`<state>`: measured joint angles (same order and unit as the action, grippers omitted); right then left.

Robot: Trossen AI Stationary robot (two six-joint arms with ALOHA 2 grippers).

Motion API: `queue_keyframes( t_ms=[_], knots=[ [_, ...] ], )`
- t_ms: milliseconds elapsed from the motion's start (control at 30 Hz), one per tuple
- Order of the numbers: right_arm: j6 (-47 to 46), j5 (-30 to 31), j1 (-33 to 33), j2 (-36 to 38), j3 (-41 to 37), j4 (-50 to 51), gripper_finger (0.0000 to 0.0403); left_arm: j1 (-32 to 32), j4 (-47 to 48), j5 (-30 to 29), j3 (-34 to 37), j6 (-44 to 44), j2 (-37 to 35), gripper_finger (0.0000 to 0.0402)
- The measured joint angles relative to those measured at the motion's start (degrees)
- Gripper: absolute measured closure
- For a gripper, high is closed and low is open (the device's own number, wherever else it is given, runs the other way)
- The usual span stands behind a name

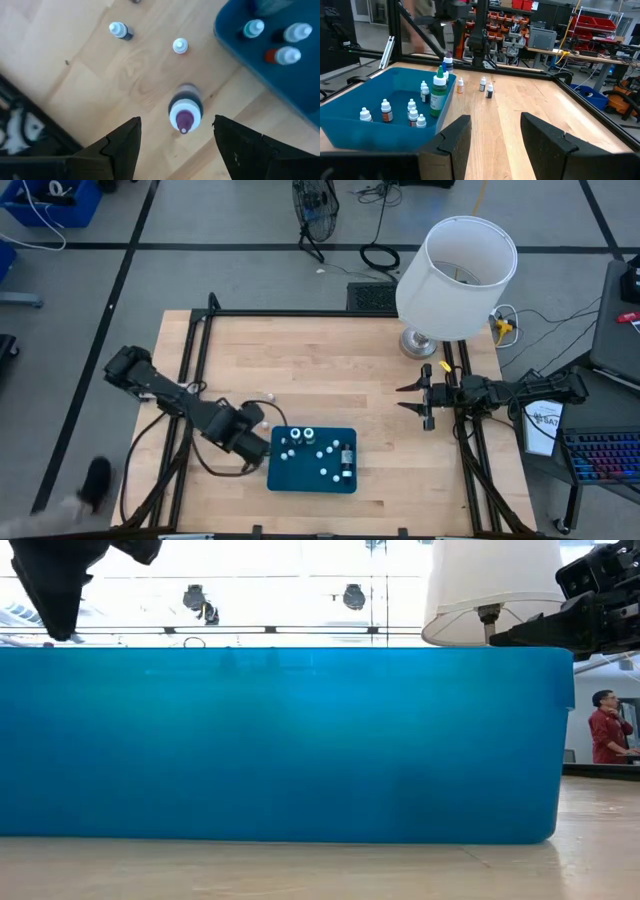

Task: Pick & Place food coloring
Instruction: Put the large purple food coloring bottle into the blue container

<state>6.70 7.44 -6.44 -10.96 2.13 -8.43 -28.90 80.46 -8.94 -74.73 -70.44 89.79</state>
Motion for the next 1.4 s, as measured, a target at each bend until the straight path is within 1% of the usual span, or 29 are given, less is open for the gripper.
queue_keyframes(
  t_ms=[133,233,400,533,700,900,1233,1333,1400],
  knots=[
    [0.01,-0.01,0.00,0.00,0.00,0.00,0.0242,0.26,-6.16,0.10,5.04,-0.71,-3.97,0.0151],
    [0.00,0.00,0.00,0.00,0.00,0.00,0.0241,1.01,-9.82,0.53,7.88,-0.86,-5.42,0.0151],
    [0.00,-0.02,0.01,0.00,0.00,0.01,0.0243,1.66,-11.54,1.91,11.12,-2.51,-5.55,0.0151],
    [0.00,-0.01,0.02,0.01,0.00,0.02,0.0241,2.25,-15.58,2.05,14.02,-3.61,-5.48,0.0151],
    [0.00,0.00,0.00,0.00,0.00,0.02,0.0243,2.16,-21.32,4.32,17.63,-2.93,-5.50,0.0151],
    [0.00,0.00,0.00,0.00,0.00,0.02,0.0241,2.19,-22.37,6.53,20.41,-3.78,-5.50,0.0151],
    [0.00,-0.02,0.00,0.00,0.00,0.02,0.0242,2.20,-22.52,5.64,20.67,-3.82,-5.50,0.0152],
    [0.00,0.00,0.00,0.00,0.00,0.02,0.0242,2.06,-23.14,6.88,20.67,-3.85,-5.50,0.0171],
    [0.00,-0.01,0.01,0.00,0.00,0.03,0.0242,1.68,-25.15,7.30,20.67,-3.08,-5.50,0.0201]
  ],
)
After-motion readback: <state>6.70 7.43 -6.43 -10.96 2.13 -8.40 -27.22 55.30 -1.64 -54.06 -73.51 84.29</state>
